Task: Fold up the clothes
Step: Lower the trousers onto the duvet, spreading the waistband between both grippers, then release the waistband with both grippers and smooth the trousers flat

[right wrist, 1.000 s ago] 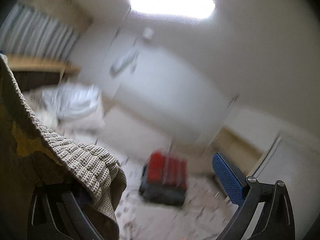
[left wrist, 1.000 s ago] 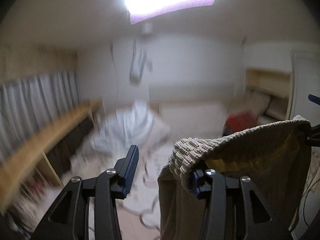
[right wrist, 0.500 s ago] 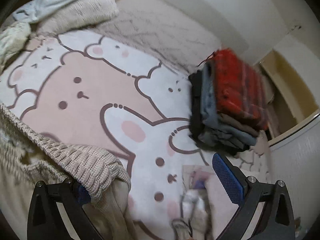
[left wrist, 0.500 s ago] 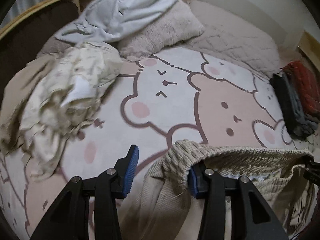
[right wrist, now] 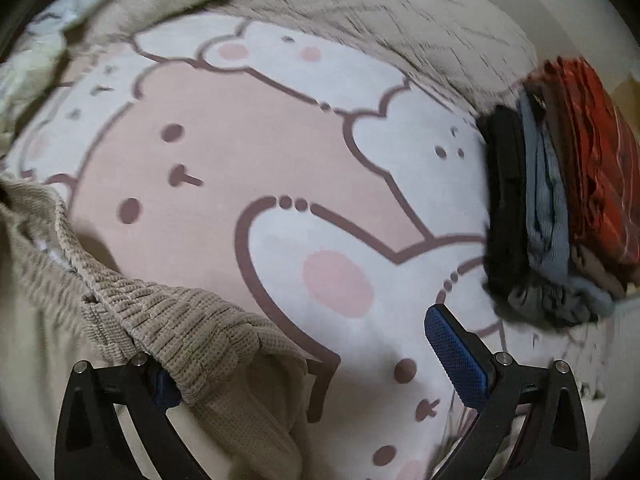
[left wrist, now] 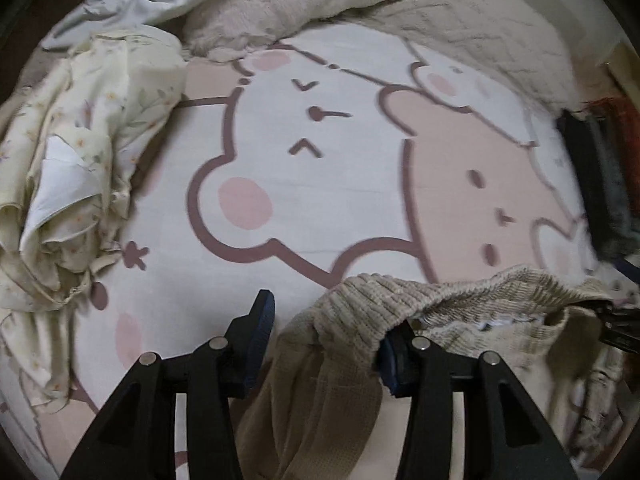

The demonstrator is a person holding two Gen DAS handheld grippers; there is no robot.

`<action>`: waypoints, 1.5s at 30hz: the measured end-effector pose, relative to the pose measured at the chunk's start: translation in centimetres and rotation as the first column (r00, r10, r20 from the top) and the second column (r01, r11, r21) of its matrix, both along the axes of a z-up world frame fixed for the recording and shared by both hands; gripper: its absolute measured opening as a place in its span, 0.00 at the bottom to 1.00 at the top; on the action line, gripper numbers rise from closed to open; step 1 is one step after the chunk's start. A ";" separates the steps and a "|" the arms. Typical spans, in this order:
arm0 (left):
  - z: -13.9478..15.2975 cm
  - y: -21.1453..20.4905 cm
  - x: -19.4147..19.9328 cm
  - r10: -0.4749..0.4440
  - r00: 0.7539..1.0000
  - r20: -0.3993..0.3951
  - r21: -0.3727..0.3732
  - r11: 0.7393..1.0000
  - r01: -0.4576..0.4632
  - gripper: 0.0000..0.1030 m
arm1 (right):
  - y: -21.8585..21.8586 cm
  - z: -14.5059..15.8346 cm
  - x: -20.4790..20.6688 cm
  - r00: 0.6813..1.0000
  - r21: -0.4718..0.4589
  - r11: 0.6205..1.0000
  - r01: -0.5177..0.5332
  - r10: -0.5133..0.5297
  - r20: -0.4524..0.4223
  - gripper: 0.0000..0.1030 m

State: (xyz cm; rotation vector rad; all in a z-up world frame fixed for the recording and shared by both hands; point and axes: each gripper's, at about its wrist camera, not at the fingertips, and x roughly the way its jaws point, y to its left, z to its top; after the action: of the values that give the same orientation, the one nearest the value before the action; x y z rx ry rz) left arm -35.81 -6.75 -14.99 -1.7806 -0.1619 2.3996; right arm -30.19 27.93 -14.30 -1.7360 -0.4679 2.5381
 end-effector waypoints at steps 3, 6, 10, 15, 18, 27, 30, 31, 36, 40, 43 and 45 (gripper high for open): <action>1.9 0.0 0.7 -0.076 0.997 -0.002 0.109 0.991 0.075 0.70 | 0.4 1.7 1.0 0.997 -0.071 0.994 -0.080 0.080 0.008 1.00; 3.9 0.7 0.9 -0.132 0.991 -0.009 0.183 0.974 0.131 0.72 | 0.7 2.7 1.0 0.986 -0.237 0.966 -0.108 0.135 0.100 1.00; 6.4 2.3 1.3 -0.166 0.984 -0.062 0.148 0.974 0.173 0.72 | -1.6 5.0 1.4 0.973 -0.187 0.960 -0.209 0.223 0.058 1.00; 7.0 3.7 3.6 -0.203 0.967 -0.154 0.054 0.976 0.213 0.68 | -1.8 8.3 2.4 0.985 -0.175 0.974 -0.142 0.122 -0.119 1.00; 4.8 5.0 4.9 -0.221 0.964 -0.149 0.071 0.970 0.233 0.51 | -1.8 7.6 4.2 0.980 -0.270 0.957 -0.108 0.057 -0.189 0.90; -2.8 8.5 5.4 -0.183 0.976 -0.116 0.048 0.981 0.190 0.50 | -4.5 -3.0 7.0 0.986 -0.436 0.900 0.018 -0.087 -0.139 0.48; -4.6 8.4 4.6 -0.131 0.988 -0.082 0.054 0.989 0.135 0.50 | -5.1 -4.6 6.3 0.988 -0.440 0.898 0.027 -0.091 -0.125 0.47; -5.0 8.4 4.5 -0.117 0.990 -0.074 0.057 0.991 0.122 0.45 | -5.3 -5.1 5.9 0.989 -0.446 0.894 0.035 -0.094 -0.111 0.46; -5.3 8.3 3.8 -0.078 0.995 -0.067 0.088 0.993 0.084 0.27 | -6.5 -5.8 5.4 0.995 -0.446 0.895 0.000 -0.045 -0.089 0.16; -4.6 8.5 1.8 -0.059 0.995 -0.082 0.082 0.995 0.065 0.22 | -6.5 -5.2 3.3 0.992 -0.394 0.918 0.031 -0.077 -0.100 0.00; -3.5 9.0 0.0 -0.044 0.993 -0.111 0.071 0.996 0.052 0.20 | -6.1 -4.3 1.2 0.989 -0.371 0.927 0.061 -0.107 -0.103 0.00; -3.1 9.1 -1.1 -0.036 0.991 -0.127 0.056 0.998 0.043 0.14 | -6.4 -3.7 0.2 0.988 -0.348 0.936 0.052 -0.099 -0.119 0.00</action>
State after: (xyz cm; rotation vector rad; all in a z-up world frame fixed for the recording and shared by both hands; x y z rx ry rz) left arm -36.91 2.37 -18.11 -1.5872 -0.1783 2.4440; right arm -30.04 21.49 -17.97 -1.6163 0.0563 2.7879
